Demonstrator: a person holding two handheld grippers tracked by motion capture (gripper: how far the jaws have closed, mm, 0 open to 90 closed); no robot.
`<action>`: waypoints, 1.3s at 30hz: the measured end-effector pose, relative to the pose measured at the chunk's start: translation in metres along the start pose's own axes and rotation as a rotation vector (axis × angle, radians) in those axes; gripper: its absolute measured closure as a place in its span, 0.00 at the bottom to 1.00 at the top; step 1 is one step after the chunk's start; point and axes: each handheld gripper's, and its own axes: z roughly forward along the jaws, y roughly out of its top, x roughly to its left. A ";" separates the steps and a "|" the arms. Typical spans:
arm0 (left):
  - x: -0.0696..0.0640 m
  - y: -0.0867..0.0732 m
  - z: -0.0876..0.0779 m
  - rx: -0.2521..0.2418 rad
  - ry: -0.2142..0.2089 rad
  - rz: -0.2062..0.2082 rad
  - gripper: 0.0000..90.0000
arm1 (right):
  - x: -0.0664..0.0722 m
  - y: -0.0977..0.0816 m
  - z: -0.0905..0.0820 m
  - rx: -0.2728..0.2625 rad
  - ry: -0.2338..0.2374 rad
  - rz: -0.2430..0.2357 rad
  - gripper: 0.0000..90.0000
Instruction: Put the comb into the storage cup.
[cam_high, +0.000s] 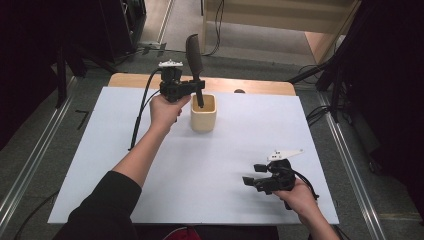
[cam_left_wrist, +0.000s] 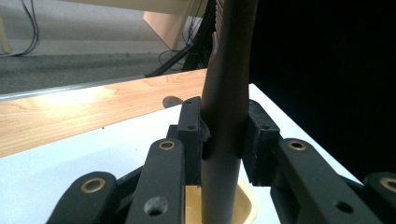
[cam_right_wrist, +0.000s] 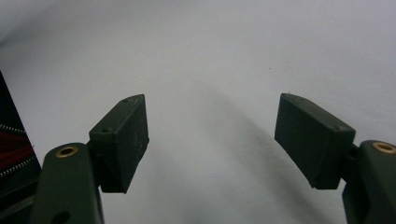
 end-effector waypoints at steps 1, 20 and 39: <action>0.000 0.000 0.001 -0.002 -0.002 0.000 0.82 | 0.000 0.000 0.000 0.000 0.000 -0.001 0.27; 0.001 -0.016 0.018 0.021 -0.006 0.016 0.82 | 0.000 0.000 0.000 -0.001 0.000 -0.003 0.27; 0.010 -0.031 0.027 0.042 -0.019 0.023 0.81 | 0.000 0.000 -0.001 0.000 -0.004 -0.006 0.27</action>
